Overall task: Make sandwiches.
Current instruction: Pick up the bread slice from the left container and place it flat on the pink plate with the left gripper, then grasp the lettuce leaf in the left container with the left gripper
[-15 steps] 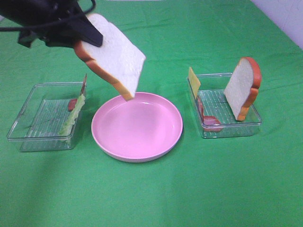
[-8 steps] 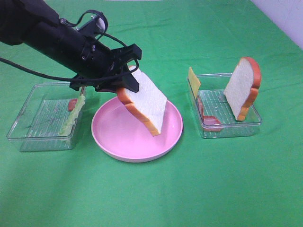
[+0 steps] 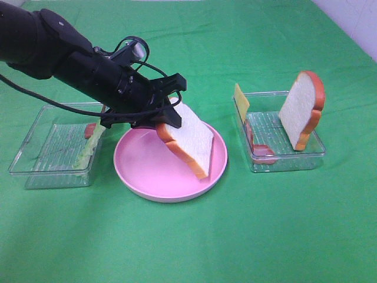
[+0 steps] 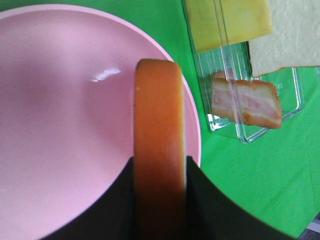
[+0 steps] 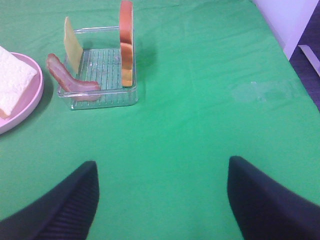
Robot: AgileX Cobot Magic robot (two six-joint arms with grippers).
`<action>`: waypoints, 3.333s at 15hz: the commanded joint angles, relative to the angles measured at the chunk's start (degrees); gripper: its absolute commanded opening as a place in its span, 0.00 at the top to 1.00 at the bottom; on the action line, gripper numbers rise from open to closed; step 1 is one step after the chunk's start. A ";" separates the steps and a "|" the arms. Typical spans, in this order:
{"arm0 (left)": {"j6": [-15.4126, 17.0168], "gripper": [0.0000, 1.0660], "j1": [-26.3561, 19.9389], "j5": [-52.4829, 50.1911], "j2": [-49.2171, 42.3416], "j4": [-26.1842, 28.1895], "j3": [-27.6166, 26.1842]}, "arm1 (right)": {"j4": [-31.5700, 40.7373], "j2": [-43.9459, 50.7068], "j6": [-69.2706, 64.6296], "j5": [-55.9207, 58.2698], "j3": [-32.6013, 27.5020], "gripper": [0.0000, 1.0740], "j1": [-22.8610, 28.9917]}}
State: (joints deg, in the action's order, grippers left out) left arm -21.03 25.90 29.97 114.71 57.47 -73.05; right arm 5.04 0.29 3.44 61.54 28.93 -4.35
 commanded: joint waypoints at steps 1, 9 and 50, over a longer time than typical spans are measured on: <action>-0.52 1.00 0.34 0.11 0.06 0.34 -0.23 | 0.00 0.92 0.06 -0.80 -0.11 0.36 -0.17; -0.06 0.28 0.34 2.64 -1.20 -5.61 -1.09 | 0.00 0.92 0.06 -0.80 -0.11 0.36 -0.17; 38.79 0.95 0.34 37.99 8.14 -59.01 -22.12 | 0.17 0.92 0.06 -0.80 -0.11 0.36 -0.17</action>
State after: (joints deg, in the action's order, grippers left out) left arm 17.19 25.90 68.18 122.67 -1.20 -95.11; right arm 5.39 0.29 3.44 61.54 28.93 -4.35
